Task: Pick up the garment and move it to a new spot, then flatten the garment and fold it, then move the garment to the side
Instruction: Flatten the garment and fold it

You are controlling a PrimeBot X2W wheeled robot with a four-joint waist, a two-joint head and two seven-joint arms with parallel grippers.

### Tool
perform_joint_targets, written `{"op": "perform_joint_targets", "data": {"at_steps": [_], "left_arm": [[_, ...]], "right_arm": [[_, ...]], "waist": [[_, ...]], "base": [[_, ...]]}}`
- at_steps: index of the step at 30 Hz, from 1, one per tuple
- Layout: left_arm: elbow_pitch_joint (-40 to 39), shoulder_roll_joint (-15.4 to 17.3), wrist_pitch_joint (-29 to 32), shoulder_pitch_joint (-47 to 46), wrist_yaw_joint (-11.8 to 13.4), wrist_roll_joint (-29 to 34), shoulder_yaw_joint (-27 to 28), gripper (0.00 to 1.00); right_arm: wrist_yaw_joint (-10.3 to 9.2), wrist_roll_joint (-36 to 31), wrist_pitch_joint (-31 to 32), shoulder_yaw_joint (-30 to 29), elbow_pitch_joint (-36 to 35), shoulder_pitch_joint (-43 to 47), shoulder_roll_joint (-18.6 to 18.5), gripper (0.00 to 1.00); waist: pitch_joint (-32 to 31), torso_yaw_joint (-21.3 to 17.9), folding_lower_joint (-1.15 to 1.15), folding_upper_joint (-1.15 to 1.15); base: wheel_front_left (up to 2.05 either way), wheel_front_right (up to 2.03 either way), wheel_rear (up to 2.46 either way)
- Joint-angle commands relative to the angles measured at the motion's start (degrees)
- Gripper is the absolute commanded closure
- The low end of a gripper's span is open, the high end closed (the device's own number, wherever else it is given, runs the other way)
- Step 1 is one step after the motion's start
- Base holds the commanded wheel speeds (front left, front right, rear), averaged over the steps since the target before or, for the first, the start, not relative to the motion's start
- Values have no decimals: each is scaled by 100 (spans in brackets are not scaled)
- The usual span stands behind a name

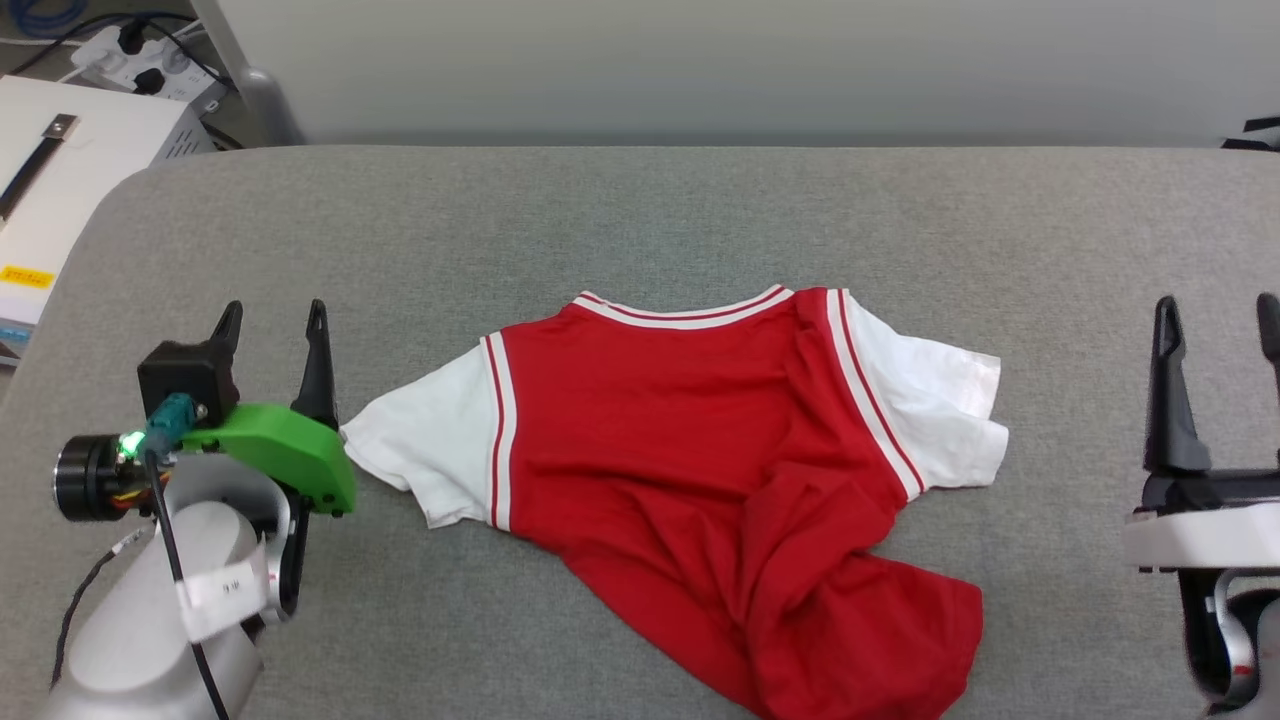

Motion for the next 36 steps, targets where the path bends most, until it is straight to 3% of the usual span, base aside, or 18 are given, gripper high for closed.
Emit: {"op": "perform_joint_targets", "data": {"at_steps": [1,4,6,12,15,18,22,29,36], "left_arm": [[-314,-85,-30,409,145,307,228,0],[-1153,-257,-31,1020,423,1001,775,0],[-1580,-450,-31,1355,467,1292,1049,0],[-2322,-1022,-32,1969,289,1999,1662,0],[-2436,-1253,-32,2103,117,2236,1851,0],[-2531,-1492,-32,2158,-6,2488,2028,0],[-2617,-1757,-32,2162,-181,2725,2224,0],[-2658,-2113,-32,2072,-514,3026,2496,0],[-2659,-2397,-32,1931,-721,3248,2636,0]], "right_arm": [[-4,-47,-51,1,-12,-208,-163,0],[-4,-17,-51,103,89,-541,-555,0],[-4,62,-51,181,179,-746,-792,0],[-4,601,73,810,910,-1345,-1762,0],[-4,1165,797,1450,1225,-1693,-2354,0],[-4,1846,1921,2282,1329,-1995,-3074,0],[-4,2680,3260,2996,1347,-2336,-3716,0],[-4,3800,5086,3734,1521,-2801,-4223,0],[-4,3960,5604,4358,1942,-3254,-4305,0]], "waist": [[-44,123,0,0],[-9,215,0,0],[33,294,0,0],[202,537,0,0],[297,646,0,0],[411,758,0,0],[571,874,0,0],[903,1051,0,0],[1245,1204,0,0]], "base": [[0,0,0],[0,0,0],[0,0,0],[0,0,0],[0,0,0],[0,0,0],[0,0,0],[0,0,0],[0,0,0]]}}
